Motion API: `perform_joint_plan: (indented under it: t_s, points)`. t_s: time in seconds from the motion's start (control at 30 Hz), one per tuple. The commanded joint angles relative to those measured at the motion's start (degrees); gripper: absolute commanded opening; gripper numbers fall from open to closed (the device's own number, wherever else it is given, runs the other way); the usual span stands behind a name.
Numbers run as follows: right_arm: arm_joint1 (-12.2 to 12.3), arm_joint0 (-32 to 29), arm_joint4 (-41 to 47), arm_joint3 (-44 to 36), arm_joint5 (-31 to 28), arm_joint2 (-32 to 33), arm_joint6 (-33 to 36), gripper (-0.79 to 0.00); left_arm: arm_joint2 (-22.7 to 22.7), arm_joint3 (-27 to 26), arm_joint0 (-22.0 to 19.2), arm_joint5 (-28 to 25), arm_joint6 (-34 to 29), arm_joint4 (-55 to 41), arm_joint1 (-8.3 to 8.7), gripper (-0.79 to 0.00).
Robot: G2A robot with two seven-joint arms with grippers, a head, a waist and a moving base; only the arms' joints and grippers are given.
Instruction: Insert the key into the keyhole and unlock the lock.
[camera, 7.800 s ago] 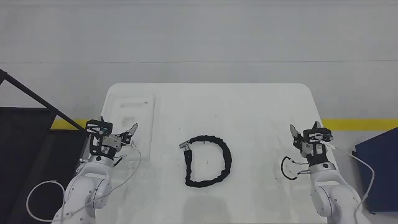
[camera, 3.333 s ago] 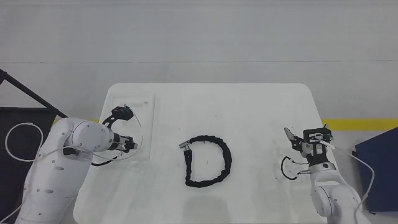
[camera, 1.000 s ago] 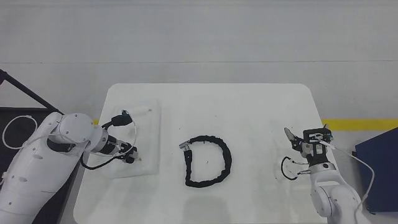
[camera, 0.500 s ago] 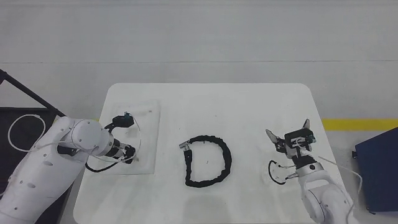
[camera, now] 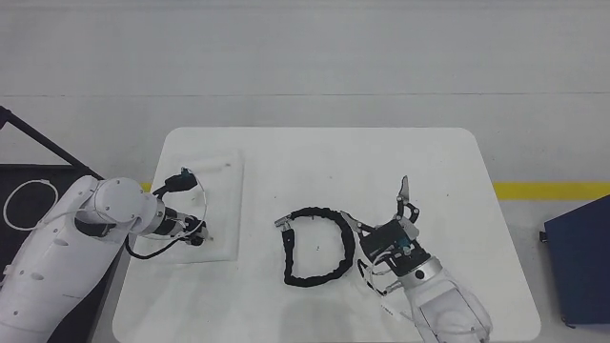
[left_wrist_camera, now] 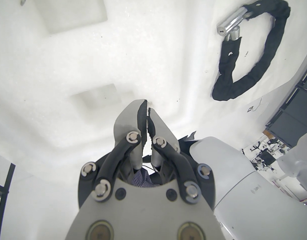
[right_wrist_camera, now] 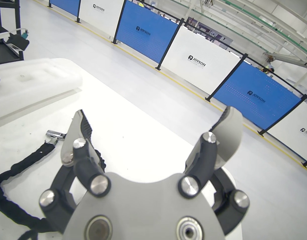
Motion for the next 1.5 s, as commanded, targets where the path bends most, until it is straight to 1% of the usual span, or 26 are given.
perform_joint_plan:
  t_s: [0.0,0.37,0.47,0.5,0.57,0.67,0.77,0.87,0.97,1.07,1.17,1.27,1.37,1.47]
  points:
    - [0.0,-0.02,0.08,-0.01,-0.03,0.04,0.03,0.0,0.02,-0.04,-0.01,-0.02,0.0,0.11,0.0,-0.785]
    - [0.01,-0.06,-0.14,0.54,0.29,0.36,0.56,0.0,0.02,-0.04,-0.01,-0.02,0.0,0.11,0.0,-0.785]
    - [-0.06,-0.67,3.6,2.83,-0.08,1.29,0.34,0.0,0.02,-0.04,-0.01,-0.02,0.0,0.11,0.0,-0.785]
    - [-0.15,-0.09,4.18,3.64,0.0,1.22,0.67,0.0,0.02,-0.04,-0.01,-0.02,0.0,0.11,0.0,-0.785]
    - [-0.54,2.92,4.15,5.18,-0.71,-0.94,1.44,0.0,0.02,-0.04,-0.01,-0.02,0.0,0.11,0.0,-0.785]
    - [-1.73,11.33,4.18,9.14,-3.12,-7.14,2.95,0.0,0.02,-0.04,-0.01,-0.02,0.0,0.11,0.0,-0.785]
    - [-3.92,22.18,5.73,14.95,-3.81,-14.99,4.71,0.0,0.02,-0.04,-0.01,-0.02,0.0,0.11,0.0,-0.785]
    - [-6.81,32.73,8.66,21.09,-3.46,-22.54,5.69,0.0,0.02,-0.04,-0.01,-0.02,0.0,0.11,0.0,-0.785]
    - [-10.07,41.79,11.15,27.07,-2.12,-29.03,6.67,0.0,0.02,-0.04,-0.01,-0.02,0.0,0.11,0.0,-0.785]
    - [-13.54,49.33,12.97,33.07,0.76,-34.12,7.84,0.0,0.02,-0.04,-0.01,-0.02,0.0,0.11,0.0,-0.785]
    - [-17.0,55.21,13.96,39.62,4.48,-38.06,10.11,0.0,0.02,-0.04,-0.01,-0.02,0.0,0.11,0.0,-0.785]
    - [-20.2,59.29,13.08,45.81,7.9,-41.57,12.92,0.0,0.02,-0.04,-0.01,-0.02,0.0,0.11,0.0,-0.785]
    - [-22.95,61.15,11.59,51.14,11.02,-44.39,15.44,0.0,0.02,-0.04,-0.01,-0.02,0.0,0.11,0.0,-0.785]
    - [-25.13,62.07,9.5,56.31,13.01,-46.39,17.36,0.0,0.02,-0.04,-0.01,-0.02,0.0,0.11,0.0,-0.785]
